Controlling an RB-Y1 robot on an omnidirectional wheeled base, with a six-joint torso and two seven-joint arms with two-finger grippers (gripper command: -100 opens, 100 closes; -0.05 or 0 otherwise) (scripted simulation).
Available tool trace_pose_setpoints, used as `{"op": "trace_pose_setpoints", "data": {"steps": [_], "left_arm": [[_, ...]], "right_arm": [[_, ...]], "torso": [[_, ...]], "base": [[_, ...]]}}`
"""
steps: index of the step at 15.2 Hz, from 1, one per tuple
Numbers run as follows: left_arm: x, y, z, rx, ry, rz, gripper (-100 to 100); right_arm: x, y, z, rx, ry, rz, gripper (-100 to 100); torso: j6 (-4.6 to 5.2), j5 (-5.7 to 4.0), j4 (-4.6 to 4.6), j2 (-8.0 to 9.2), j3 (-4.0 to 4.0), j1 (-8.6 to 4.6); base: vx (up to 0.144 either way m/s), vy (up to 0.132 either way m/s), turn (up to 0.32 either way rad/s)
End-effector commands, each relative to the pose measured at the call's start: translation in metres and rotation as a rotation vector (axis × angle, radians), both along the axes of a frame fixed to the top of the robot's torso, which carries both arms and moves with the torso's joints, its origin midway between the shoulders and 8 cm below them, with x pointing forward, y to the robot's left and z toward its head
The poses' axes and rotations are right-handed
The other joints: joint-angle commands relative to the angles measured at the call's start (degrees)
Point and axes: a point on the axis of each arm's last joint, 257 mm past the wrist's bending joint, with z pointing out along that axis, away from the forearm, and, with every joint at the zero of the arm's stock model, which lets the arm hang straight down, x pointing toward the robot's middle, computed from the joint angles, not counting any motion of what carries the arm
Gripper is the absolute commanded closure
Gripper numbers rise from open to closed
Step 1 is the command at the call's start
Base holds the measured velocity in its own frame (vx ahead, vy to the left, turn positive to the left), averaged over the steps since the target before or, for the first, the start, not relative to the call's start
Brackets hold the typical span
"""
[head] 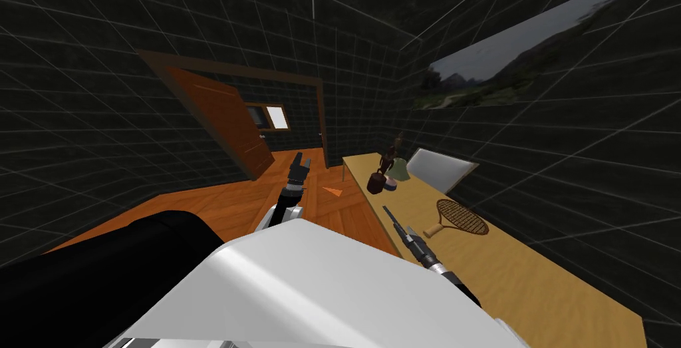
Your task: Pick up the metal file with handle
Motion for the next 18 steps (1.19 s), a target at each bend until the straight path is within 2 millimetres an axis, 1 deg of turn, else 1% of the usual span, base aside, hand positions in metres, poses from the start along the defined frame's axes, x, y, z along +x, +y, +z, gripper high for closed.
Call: {"op": "trace_pose_setpoints", "data": {"steps": [1,2,4,5,6,7,8,9,10,11,12,13,14,15,16,17,18], "left_arm": [[0.000,0.000,0.000,0.000,0.000,0.000,0],[0.000,0.000,0.000,0.000,0.000,0.000,0],[0.000,0.000,0.000,0.000,0.000,0.000,0],[0.000,0.000,0.000,0.000,0.000,0.000,0],[0.000,0.000,0.000,0.000,0.000,0.000,0],[0.000,0.000,0.000,0.000,0.000,0.000,0],[0.000,0.000,0.000,0.000,0.000,0.000,0],[0.000,0.000,0.000,0.000,0.000,0.000,0],[0.000,0.000,0.000,0.000,0.000,0.000,0],[0.000,0.000,0.000,0.000,0.000,0.000,0],[0.000,0.000,0.000,0.000,0.000,0.000,0],[0.000,0.000,0.000,0.000,0.000,0.000,0],[0.000,0.000,0.000,0.000,0.000,0.000,0],[0.000,0.000,0.000,0.000,0.000,0.000,0],[0.000,0.000,0.000,0.000,0.000,0.000,0],[0.000,0.000,0.000,0.000,0.000,0.000,0],[0.000,0.000,0.000,0.000,0.000,0.000,0]], "right_arm": [[-0.007,-0.009,-0.012,-0.025,0.028,-0.001,-100],[-0.020,-0.021,-0.030,-0.087,0.074,0.019,-100],[-0.024,-0.026,-0.036,-0.091,0.088,0.011,-100],[-0.040,-0.041,-0.054,-0.154,0.139,0.029,-100],[-0.042,-0.044,-0.057,-0.156,0.149,0.023,-100],[-0.058,-0.059,-0.072,-0.216,0.194,0.045,-100],[-0.062,-0.064,-0.077,-0.221,0.209,0.037,-100],[-0.081,-0.081,-0.093,-0.281,0.262,0.055,-100],[-0.081,-0.081,-0.092,-0.281,0.261,0.056,-100],[-0.084,-0.084,-0.095,-0.283,0.270,0.051,-100],[-0.099,-0.097,-0.105,-0.338,0.309,0.077,-100],[-0.106,-0.104,-0.111,-0.344,0.331,0.066,-100],[-0.122,-0.117,-0.119,-0.396,0.369,0.094,-100],[-0.129,-0.125,-0.124,-0.402,0.389,0.082,-100],[-0.129,-0.125,-0.125,-0.402,0.391,0.082,-100],[-0.149,-0.142,-0.134,-0.455,0.438,0.104,-100],[-0.150,-0.143,-0.134,-0.456,0.442,0.102,-100]], "torso": [[0.00,0.00,0.00,0.00,0.00,0.00],[0.01,0.00,0.01,0.06,0.03,-0.02],[-0.01,-0.02,0.02,0.14,0.07,-0.07],[0.01,-0.02,0.04,0.22,0.12,-0.11],[0.00,-0.02,0.04,0.17,0.10,-0.09],[0.00,-0.02,0.02,0.08,0.05,-0.05],[0.01,0.00,0.00,-0.04,-0.01,0.01],[0.01,0.02,-0.02,-0.09,-0.05,0.11],[0.02,0.04,-0.03,-0.15,-0.08,0.17],[-0.01,0.04,-0.04,-0.20,-0.11,0.18],[0.00,0.03,-0.04,-0.16,-0.10,0.16],[0.00,0.03,-0.03,-0.12,-0.07,0.12],[0.00,0.03,-0.02,-0.11,-0.06,0.10],[0.00,0.03,-0.03,-0.14,-0.08,0.13],[0.01,0.03,-0.03,-0.11,-0.06,0.12],[0.02,0.01,-0.01,-0.04,-0.03,0.06],[0.01,0.02,-0.01,-0.04,-0.02,0.03]], "base": [[0.086,0.040,0.012],[0.101,0.052,0.050],[0.052,0.019,0.060],[0.088,0.032,0.062],[0.119,0.045,0.055],[0.157,0.070,0.068],[0.158,0.090,0.032],[0.173,0.098,0.028],[0.175,0.089,0.037],[0.143,0.077,-0.002],[0.130,0.067,0.043],[0.137,0.066,0.054],[0.154,0.082,0.073],[0.137,0.071,0.055],[0.109,0.039,-0.017],[0.129,0.043,0.034],[0.128,0.046,0.051]]}}
